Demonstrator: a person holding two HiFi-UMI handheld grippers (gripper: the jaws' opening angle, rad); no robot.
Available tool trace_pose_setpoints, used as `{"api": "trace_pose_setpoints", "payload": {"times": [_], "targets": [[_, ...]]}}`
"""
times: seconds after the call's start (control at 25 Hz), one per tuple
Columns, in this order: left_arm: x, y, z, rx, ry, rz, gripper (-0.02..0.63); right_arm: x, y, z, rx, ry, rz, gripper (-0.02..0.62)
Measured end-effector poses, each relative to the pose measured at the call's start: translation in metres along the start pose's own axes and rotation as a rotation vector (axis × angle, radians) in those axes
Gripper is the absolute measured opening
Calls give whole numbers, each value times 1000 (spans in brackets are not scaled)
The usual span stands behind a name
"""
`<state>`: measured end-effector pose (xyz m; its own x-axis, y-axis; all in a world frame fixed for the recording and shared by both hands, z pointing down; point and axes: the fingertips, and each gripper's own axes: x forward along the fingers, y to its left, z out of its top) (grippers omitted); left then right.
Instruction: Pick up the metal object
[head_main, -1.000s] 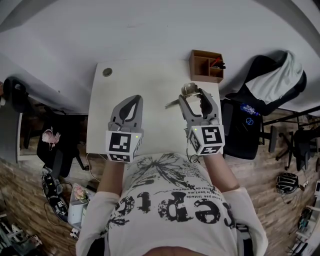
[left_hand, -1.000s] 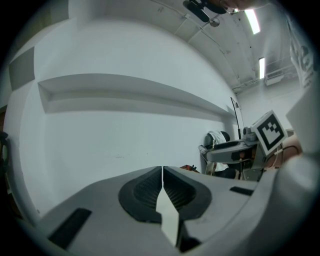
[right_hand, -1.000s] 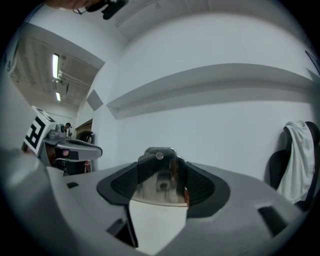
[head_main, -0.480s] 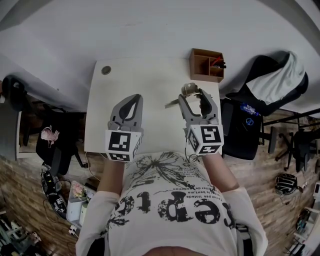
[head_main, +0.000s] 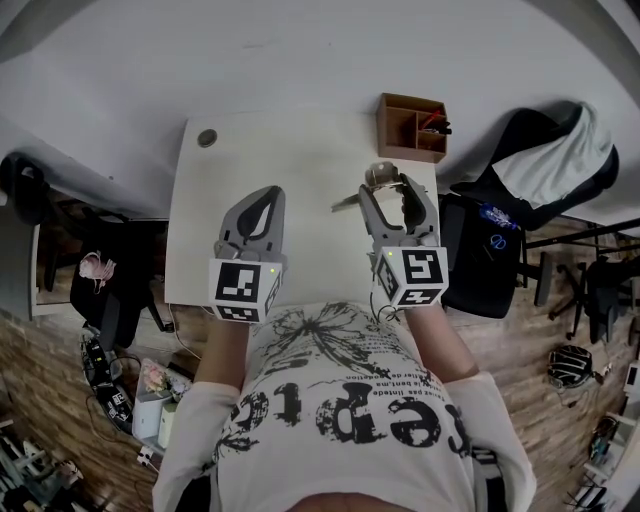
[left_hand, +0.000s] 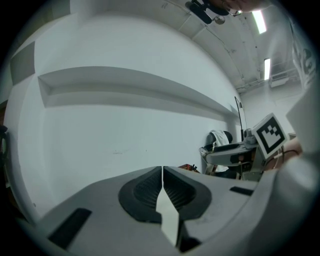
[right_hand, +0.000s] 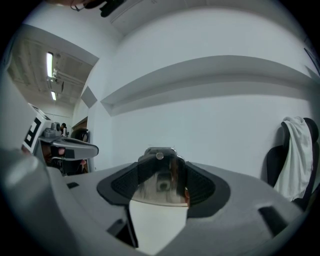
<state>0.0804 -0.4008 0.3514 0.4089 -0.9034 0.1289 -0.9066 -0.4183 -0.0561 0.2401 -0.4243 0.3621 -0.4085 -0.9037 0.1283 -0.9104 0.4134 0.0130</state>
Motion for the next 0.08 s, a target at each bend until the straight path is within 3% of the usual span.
{"api": "trace_pose_setpoints", "payload": {"times": [0.08], "targets": [[5,0,1,-5,3,-4,11,3,-3,0,-1,1,1,273]]}}
